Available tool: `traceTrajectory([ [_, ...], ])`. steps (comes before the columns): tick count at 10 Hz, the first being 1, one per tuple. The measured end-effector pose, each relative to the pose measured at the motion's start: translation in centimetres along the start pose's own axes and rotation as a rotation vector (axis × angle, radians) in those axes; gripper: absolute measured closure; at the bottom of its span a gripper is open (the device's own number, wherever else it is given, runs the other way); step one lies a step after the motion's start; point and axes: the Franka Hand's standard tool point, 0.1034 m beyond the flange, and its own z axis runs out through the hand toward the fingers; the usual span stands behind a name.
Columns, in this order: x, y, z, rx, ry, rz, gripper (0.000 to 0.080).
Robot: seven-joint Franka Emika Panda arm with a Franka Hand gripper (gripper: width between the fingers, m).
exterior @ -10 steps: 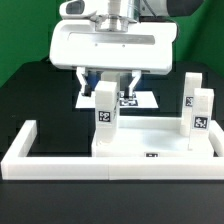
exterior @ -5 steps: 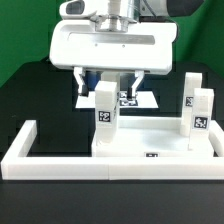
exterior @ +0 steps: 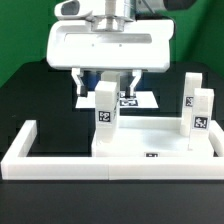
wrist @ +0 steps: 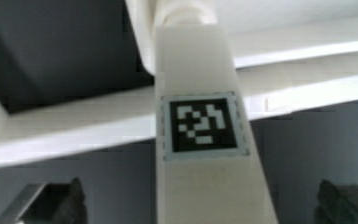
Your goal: Assemble desk
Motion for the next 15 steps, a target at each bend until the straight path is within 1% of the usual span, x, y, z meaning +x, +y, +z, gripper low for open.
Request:
traceTrajectory([
  [1, 0.7, 0.2, -0.2, 0.007, -0.009, 0.011, 0.0150],
  [2, 0.4, -0.2, -0.1, 0.030, -0.078, 0.038, 0.0150],
  [3, 0.7, -1.2, -0.2, 0.046, -0.183, 0.064, 0.0150],
  [4, 0.8, -1.8, -0.2, 0.044, -0.275, 0.076, 0.0150],
  [5, 0.3, -1.8, 0.2, 0.037, -0.369, 0.069, 0.0150],
  [6, 0.3, -1.5, 1.2, 0.019, -0.447, 0.056, 0.0150],
  [7, 0.8, -1.2, 1.8, 0.009, -0.430, 0.053, 0.0150],
  [8, 0.4, -0.9, 1.7, 0.001, -0.441, 0.045, 0.0150],
  [10, 0.4, -0.7, 1.7, -0.005, -0.443, 0.056, 0.0150],
  [11, 0.4, -0.7, 1.7, -0.009, -0.443, 0.075, 0.0230],
  [12, 0.4, -0.8, 1.7, -0.012, -0.443, 0.095, 0.0230],
  [13, 0.4, -0.8, 1.7, -0.029, -0.442, 0.173, 0.0415],
  [14, 0.4, -0.8, 1.7, -0.047, -0.441, 0.258, 0.0510],
  [15, 0.4, -0.8, 1.7, -0.053, -0.441, 0.284, 0.0510],
])
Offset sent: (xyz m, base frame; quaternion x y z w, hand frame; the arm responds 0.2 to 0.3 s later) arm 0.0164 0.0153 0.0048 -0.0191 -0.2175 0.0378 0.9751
